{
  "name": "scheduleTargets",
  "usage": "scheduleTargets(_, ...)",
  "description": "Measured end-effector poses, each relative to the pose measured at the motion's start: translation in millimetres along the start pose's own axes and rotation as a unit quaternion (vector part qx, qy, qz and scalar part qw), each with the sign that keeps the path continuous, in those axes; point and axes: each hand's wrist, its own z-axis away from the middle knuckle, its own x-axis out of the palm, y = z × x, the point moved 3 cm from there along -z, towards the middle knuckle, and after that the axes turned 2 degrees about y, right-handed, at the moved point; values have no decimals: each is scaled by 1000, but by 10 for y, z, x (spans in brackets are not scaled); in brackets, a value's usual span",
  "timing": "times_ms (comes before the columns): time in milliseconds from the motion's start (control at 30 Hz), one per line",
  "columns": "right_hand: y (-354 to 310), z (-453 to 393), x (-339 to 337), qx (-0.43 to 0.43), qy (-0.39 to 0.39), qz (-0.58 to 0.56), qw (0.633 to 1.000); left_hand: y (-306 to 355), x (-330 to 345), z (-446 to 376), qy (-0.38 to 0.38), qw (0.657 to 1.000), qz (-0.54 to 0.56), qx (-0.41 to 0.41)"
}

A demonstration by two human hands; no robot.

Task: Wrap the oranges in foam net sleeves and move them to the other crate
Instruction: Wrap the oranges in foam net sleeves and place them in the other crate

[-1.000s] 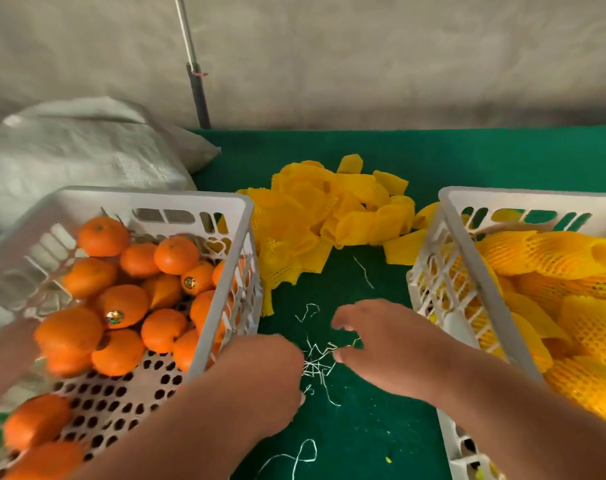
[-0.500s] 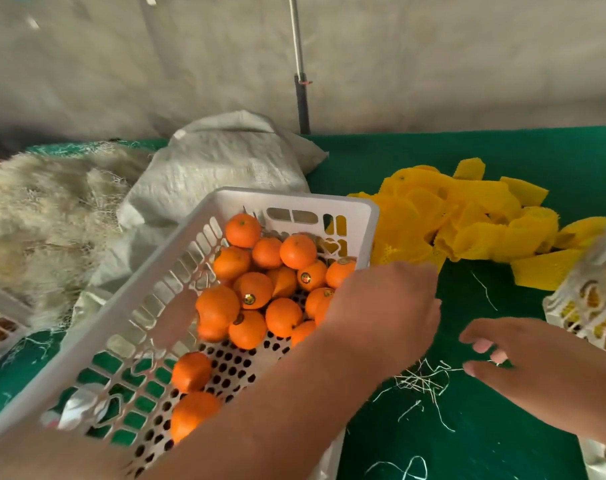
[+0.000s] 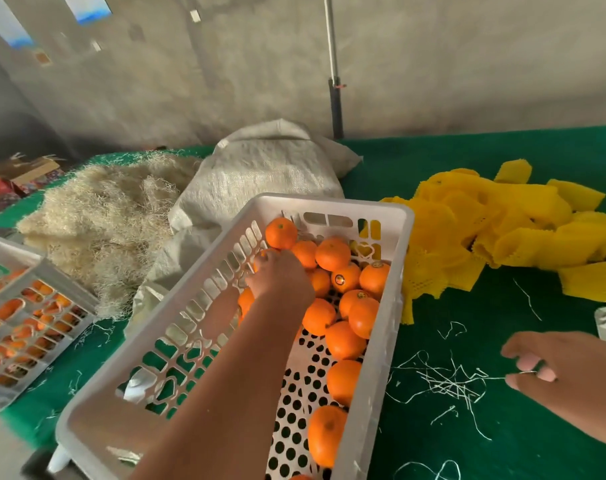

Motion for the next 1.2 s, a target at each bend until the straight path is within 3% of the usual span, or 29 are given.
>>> scheduleTargets(233,9,-14,18,8,-14,-3,1000,-302,305,-170,-76,992,-39,-97)
scheduleTargets(467,-63,46,-45,-12,-3,-37,999,-262,258,-198,-92,987,-65,-114)
scheduleTargets(600,-176,104,-125,-26,-8,-38,999,-123,-41,-120,5,997,-10,-79)
scheduleTargets(700,-226,128,-156,-30,-17,-43,998,74,-292,-21,153,980,112,63)
scheduleTargets(767,-252,132,-171,-29,-24,-51,998,270,-420,155,220,930,237,175)
scheduleTargets(833,-275,122,-190,-29,-34,-56,997,482,-515,400,237,873,343,252)
scheduleTargets(967,-302,88,-241,-29,-48,-64,996,771,-542,807,167,792,504,303)
scheduleTargets(1033,-308,87,-255,-31,-49,-62,996,873,-513,939,52,735,617,275)
scheduleTargets(1067,-307,97,-260,-30,-47,-60,997,938,-499,997,-30,689,679,253)
scheduleTargets(1167,-290,145,-265,-23,-33,-54,998,1119,-426,1171,-283,487,808,171)
scheduleTargets(1200,-284,158,-261,-22,-28,-51,998,1155,-410,1232,-343,439,817,148)
